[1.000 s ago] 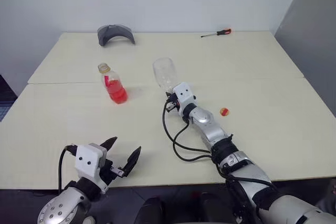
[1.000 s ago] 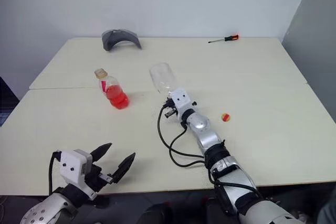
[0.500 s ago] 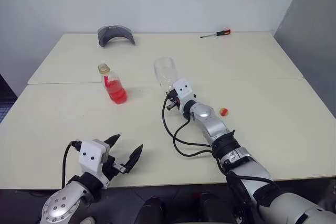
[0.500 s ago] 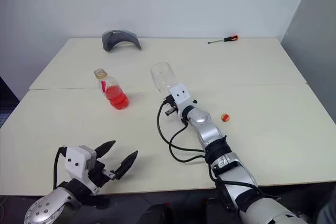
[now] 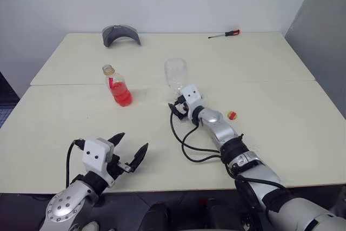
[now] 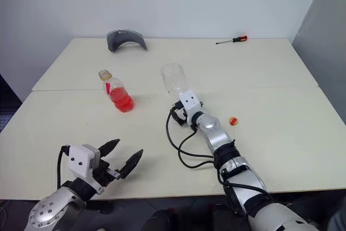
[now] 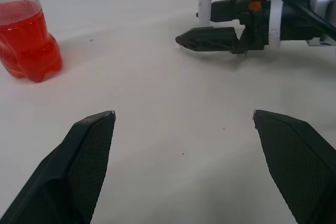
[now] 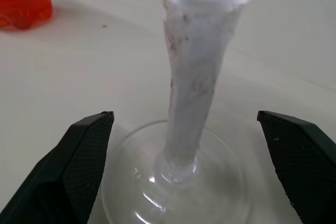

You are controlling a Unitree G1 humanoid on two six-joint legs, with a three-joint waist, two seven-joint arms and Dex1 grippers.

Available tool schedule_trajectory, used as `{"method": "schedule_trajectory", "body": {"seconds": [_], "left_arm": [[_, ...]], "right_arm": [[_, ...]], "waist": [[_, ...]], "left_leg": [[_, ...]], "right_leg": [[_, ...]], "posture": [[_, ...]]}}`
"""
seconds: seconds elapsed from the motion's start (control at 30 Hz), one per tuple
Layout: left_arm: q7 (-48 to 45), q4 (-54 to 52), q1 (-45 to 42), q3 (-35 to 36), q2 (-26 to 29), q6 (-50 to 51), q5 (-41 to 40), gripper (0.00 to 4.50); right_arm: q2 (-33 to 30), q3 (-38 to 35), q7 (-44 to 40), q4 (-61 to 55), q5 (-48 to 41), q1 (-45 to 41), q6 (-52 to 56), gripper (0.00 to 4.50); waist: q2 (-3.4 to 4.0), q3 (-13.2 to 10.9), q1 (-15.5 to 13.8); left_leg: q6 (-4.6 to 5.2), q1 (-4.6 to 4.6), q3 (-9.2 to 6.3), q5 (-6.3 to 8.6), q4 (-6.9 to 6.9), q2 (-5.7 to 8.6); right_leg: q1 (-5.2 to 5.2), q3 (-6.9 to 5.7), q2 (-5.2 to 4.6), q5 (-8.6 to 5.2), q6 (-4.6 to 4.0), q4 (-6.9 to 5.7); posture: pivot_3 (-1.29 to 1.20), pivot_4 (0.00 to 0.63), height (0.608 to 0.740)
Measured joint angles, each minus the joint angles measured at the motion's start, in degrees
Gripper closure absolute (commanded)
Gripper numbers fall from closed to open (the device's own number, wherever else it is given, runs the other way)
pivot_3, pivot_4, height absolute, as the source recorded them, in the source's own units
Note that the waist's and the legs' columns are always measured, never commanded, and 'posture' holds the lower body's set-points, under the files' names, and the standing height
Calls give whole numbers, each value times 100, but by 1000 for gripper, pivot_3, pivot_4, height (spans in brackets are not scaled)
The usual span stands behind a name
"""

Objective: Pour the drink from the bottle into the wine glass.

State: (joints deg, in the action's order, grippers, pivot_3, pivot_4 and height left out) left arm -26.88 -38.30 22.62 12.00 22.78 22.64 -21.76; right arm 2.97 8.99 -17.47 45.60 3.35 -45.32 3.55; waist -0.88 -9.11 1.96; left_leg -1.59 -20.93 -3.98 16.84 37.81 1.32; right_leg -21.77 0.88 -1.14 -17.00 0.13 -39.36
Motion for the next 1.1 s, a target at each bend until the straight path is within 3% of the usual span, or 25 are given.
{"method": "schedule_trajectory", "body": {"seconds": [0.23,0.5,0.67,0.9,1.1], "left_arm": [[24,69,-242,-127,0,82,2,0],[64,355,-630,-280,3,90,29,0],[455,1323,-1766,-257,-74,18,377,0],[1442,2140,-2702,-260,-442,-540,1153,0],[1959,2251,-2746,-239,-637,-677,1420,0]], "right_arm": [[-241,-31,-51,-873,-15,337,284,41],[-806,148,-843,-3249,-258,1586,1227,41],[-2080,19,-1535,-5501,-557,2478,2207,41],[-3100,-674,-2318,-7870,-1935,3252,3528,41],[-3365,-984,-2604,-8590,-2999,3279,3940,41]], "waist": [[4,-3,-7],[6,-7,-19],[17,-20,-112],[0,-31,-27],[-25,-45,-58]], "left_leg": [[0,-1,-2,0,-3,-1],[-1,-5,-7,0,-6,-1],[0,-16,-24,0,1,3],[-3,-23,-25,1,-9,2],[-3,-22,-35,1,1,3]], "right_leg": [[-1,-1,0,0,0,2],[2,-5,0,1,3,17],[10,-24,0,6,16,37],[3,-18,1,6,17,41],[9,-28,1,8,27,42]], "posture": [[0,150,740],[0,150,740],[0,150,740],[0,150,740],[0,150,740]]}}
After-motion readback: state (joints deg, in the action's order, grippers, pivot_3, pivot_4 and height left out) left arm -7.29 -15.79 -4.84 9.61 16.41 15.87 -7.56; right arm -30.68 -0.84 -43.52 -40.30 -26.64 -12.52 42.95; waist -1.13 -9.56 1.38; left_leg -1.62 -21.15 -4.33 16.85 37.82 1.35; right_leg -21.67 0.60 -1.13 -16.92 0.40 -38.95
